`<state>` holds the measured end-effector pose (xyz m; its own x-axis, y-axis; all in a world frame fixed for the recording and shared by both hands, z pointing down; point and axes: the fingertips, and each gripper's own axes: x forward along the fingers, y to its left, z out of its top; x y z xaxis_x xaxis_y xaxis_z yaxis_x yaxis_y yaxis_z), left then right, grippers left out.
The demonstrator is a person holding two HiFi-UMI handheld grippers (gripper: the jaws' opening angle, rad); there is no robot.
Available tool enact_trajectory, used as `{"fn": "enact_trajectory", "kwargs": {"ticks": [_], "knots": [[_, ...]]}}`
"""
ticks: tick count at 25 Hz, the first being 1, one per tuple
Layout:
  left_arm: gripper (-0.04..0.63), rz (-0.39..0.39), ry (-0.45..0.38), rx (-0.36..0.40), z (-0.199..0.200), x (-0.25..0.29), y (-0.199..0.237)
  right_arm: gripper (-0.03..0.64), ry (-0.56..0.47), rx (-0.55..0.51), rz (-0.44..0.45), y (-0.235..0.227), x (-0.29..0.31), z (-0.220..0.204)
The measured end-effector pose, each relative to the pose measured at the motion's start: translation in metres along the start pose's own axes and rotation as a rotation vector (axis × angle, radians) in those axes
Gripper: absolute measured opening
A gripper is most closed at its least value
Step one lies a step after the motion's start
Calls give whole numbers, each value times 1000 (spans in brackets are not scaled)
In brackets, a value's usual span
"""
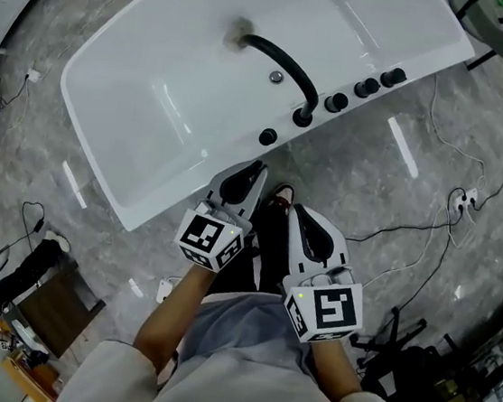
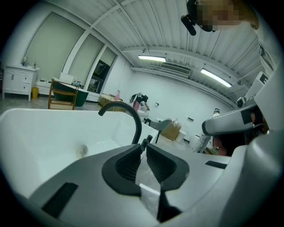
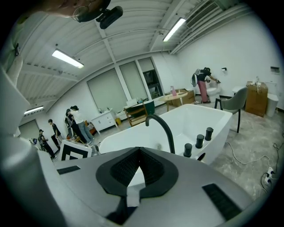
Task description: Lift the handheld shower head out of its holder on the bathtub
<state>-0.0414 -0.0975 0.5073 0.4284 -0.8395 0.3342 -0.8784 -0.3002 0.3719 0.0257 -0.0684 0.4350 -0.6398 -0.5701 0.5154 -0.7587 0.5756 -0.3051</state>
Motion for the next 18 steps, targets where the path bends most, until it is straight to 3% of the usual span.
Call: {"fn": "enact_trajectory", "kwargs": {"ticks": [18], "knots": [[167, 84, 165, -5, -94, 54, 46, 14, 92, 65, -29, -18, 14, -48]]}}
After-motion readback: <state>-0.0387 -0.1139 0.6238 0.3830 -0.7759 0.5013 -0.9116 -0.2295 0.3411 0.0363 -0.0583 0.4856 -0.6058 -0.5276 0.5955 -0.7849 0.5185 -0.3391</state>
